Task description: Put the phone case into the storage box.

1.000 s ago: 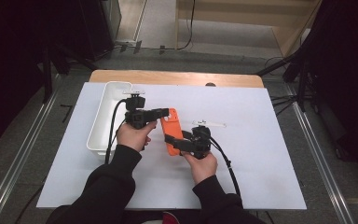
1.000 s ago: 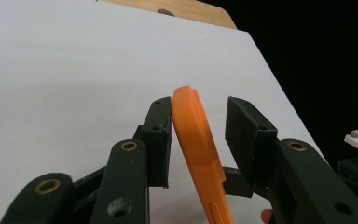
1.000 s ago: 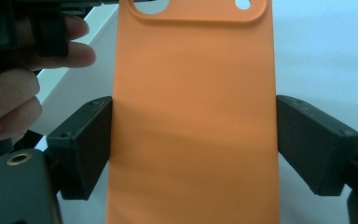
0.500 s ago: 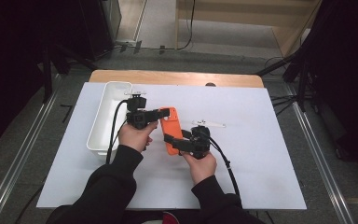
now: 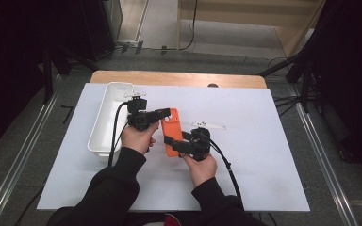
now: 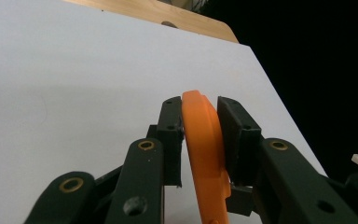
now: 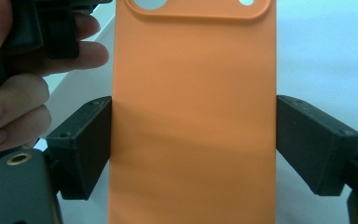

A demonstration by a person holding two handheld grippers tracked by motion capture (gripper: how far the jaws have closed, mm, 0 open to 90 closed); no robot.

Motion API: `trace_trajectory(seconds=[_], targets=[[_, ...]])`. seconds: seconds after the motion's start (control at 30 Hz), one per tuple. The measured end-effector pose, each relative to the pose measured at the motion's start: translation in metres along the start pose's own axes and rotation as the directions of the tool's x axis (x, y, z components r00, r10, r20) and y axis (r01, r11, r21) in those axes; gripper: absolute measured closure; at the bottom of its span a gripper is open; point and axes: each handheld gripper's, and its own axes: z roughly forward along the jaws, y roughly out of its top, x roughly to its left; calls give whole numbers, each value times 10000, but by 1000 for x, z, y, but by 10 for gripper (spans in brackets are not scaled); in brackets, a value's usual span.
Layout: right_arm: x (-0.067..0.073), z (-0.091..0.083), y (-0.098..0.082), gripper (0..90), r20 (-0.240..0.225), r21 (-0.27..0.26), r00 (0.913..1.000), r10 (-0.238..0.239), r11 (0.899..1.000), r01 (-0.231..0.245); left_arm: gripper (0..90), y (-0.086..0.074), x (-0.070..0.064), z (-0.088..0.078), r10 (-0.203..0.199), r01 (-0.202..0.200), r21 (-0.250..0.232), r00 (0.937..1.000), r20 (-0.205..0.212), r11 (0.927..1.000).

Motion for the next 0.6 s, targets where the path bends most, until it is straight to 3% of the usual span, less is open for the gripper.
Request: trace_trajectory(seconds=[0.6], targets=[[1,3,-1,144,183,104,9994,-279,9996,278,761,-2,-4,0,92,-90,-74,9997,229,9999]])
